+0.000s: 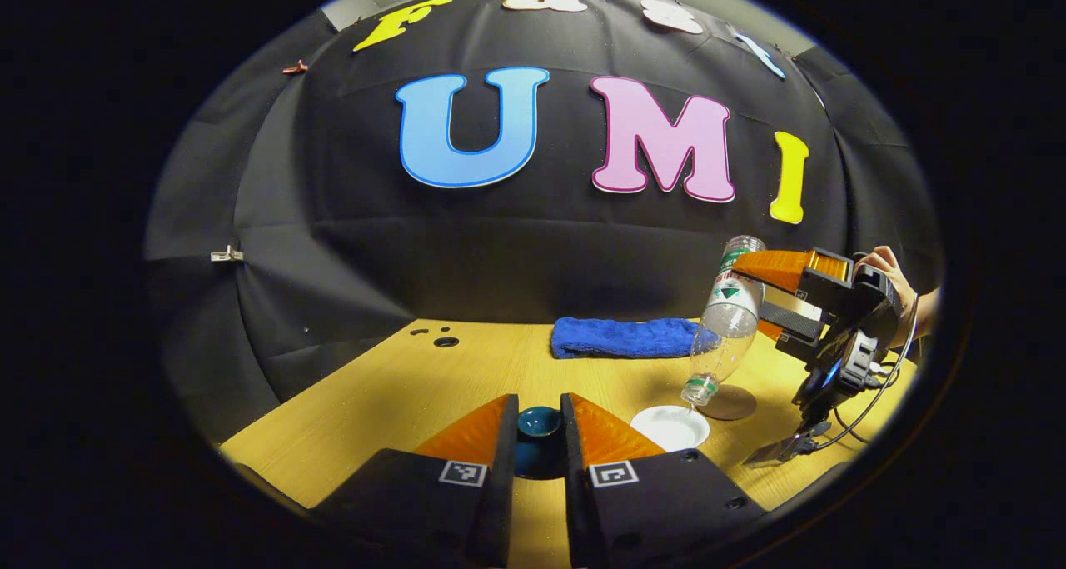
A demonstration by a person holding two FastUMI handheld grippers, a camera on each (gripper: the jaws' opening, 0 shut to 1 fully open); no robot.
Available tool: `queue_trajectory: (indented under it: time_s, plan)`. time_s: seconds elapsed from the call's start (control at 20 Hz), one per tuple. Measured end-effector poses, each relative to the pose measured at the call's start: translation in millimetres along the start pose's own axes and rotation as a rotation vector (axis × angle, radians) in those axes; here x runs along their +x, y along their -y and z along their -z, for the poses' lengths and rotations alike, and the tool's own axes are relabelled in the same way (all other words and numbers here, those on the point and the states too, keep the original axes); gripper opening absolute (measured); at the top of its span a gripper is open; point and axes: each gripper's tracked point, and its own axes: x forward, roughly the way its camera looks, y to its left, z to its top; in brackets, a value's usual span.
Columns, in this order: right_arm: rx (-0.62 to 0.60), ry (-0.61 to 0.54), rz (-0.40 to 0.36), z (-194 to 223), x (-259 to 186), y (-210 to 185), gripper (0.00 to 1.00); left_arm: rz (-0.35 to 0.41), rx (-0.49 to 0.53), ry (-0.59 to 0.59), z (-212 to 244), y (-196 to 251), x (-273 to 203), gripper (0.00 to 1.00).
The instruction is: Open the teacup lid with one hand, grasp the water bottle and pour water into the teacup with the other hand; after pouring, place the water bottle on the coaster and then close the teacup lid.
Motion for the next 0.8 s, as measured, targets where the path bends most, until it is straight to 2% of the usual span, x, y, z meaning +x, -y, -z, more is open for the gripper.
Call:
queue_trajectory:
  time_s: [0.3,0.35,0.4,0.45,0.5,0.55,0.65,0.7,0.8]
  plan:
    - [-0.014,0.013,0.028,0.5,-2.3,2.2,0.74,0.003,0.0,-0.002,0.7,1.5,-2.5,0.3]
    - [-0.014,0.013,0.03,-0.3,-2.5,1.7,0.74,0.003,0.001,-0.001,-0.5,1.5,-3.3,0.27]
    - [-0.011,0.013,0.026,-1.1,-3.4,0.3,0.74,0.004,0.002,-0.001,0.1,1.0,-3.2,0.3]
    - [-0.01,0.012,0.02,-1.5,-3.0,0.3,0.74,0.002,0.001,0.0,-0.8,0.5,-3.3,0.27]
    - [-0.004,0.006,0.007,-1.6,-3.3,-1.0,0.74,0.001,0.0,-0.001,0.0,0.8,-3.4,0.3]
    - [0.022,0.0,-0.026,0.0,-0.6,-4.5,0.72,0.0,-0.001,-0.001,-0.4,0.6,-3.4,0.27]
    - [0.124,-0.03,-0.111,5.0,11.2,-15.6,0.75,-0.002,-0.006,-0.001,-0.5,1.2,-3.7,0.27]
    - [0.194,-0.047,-0.145,5.8,11.9,-20.6,0.75,-0.003,-0.009,-0.003,0.9,1.5,-3.8,0.3]
    - [0.343,-0.076,-0.193,2.0,6.6,-29.4,0.75,-0.003,-0.013,-0.008,2.6,2.6,-4.3,0.3]
